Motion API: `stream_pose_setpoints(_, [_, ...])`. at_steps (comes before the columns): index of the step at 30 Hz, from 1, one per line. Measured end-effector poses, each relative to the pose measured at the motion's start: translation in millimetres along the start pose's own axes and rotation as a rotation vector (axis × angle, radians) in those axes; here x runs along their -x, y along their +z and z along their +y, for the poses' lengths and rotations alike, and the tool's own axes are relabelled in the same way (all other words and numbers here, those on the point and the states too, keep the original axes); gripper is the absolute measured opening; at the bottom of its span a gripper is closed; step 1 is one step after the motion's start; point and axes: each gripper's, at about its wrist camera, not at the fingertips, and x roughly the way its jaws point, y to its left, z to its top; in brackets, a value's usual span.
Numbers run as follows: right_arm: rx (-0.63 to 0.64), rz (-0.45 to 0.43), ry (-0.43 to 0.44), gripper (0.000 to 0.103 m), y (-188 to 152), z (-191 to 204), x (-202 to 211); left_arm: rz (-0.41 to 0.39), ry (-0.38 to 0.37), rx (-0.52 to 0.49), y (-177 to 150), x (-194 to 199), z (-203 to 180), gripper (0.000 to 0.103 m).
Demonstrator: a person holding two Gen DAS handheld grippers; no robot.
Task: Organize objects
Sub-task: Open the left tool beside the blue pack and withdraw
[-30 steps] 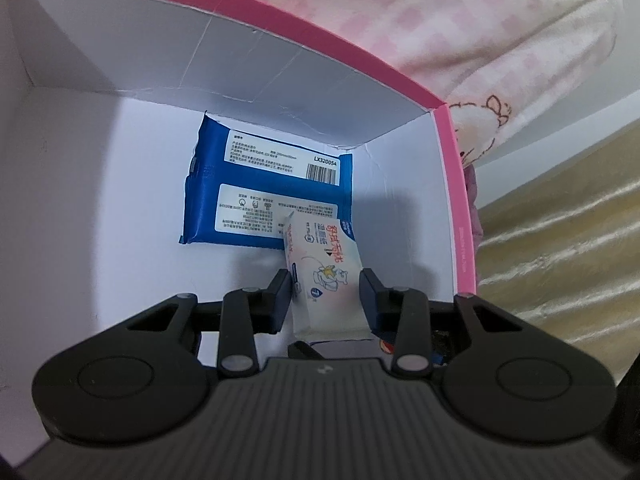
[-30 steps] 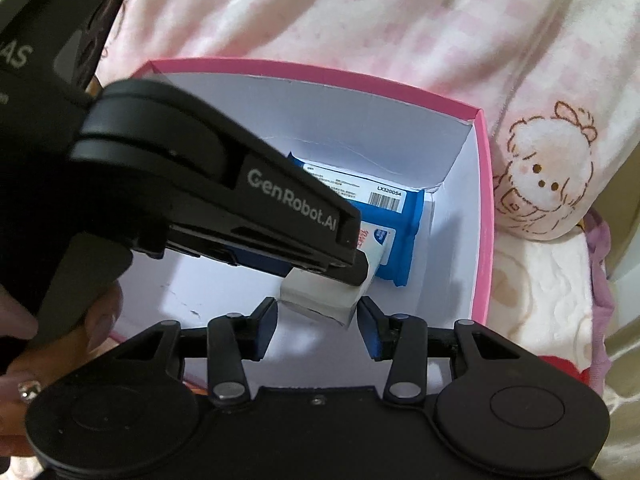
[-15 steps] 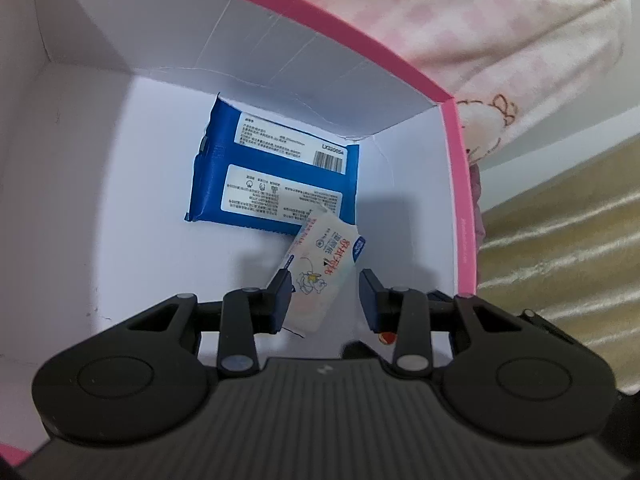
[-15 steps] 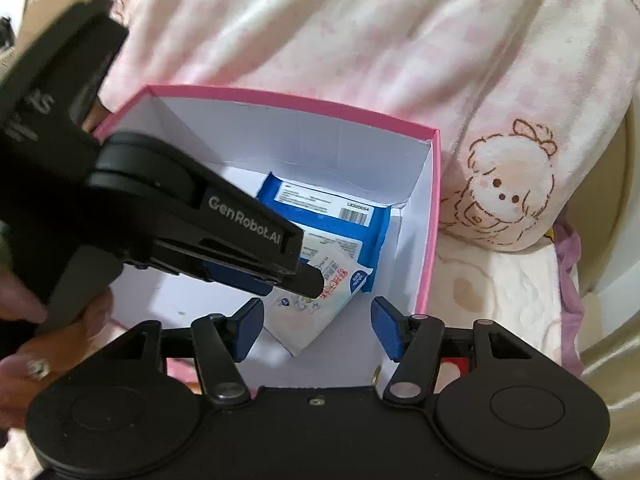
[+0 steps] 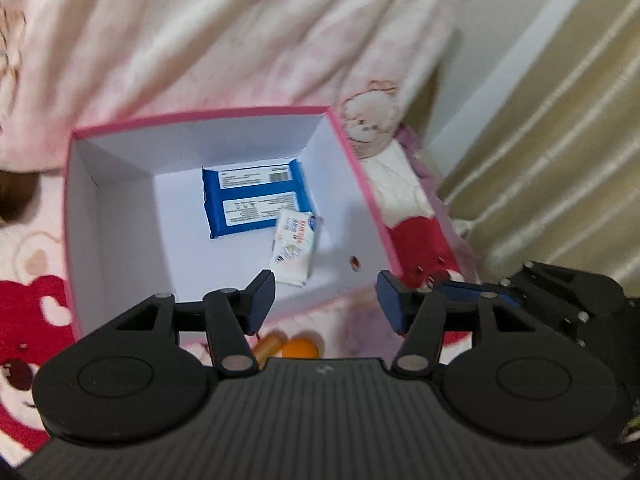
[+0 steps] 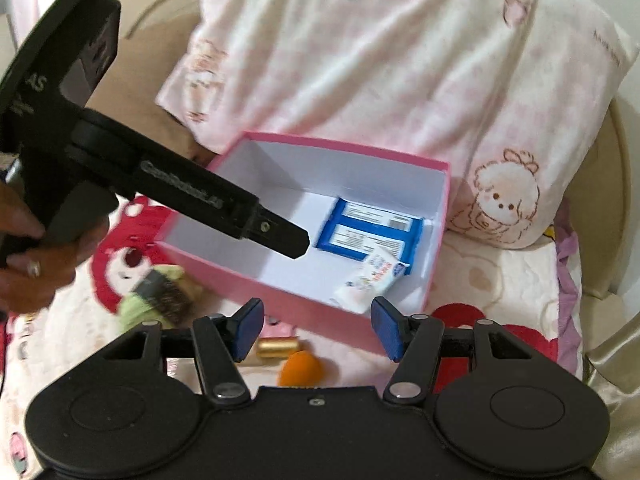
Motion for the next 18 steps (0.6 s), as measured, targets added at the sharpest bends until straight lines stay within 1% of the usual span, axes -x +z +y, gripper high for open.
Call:
stream_pose_setpoints(6, [0.038,-0.036,0.05,0.065,-7,27,45,0.025,0.034,-0.102,-20,62,-23,0.06])
stream_pose_setpoints(9, [0.06,-0.046,0.085,0.068,-10,43,64,0.045,0.047,-0.14,-34,88,-30,0.062])
stream_pose_setpoints(11, [0.079,-0.056,0.109,0.072,-14,55,76,0.049,0.051,-0.157,-45,101,-32,0.064])
stream_pose_setpoints(15, [0.089,-0.075,0.147,0.078,-26,73,87,0.073,0.047,-0.164,-69,118,-26,0.066])
stream_pose_setpoints(18, [0.08,-0.076,0.167,0.078,-38,84,84,0.092,0.049,-0.153,-89,122,-15,0.066])
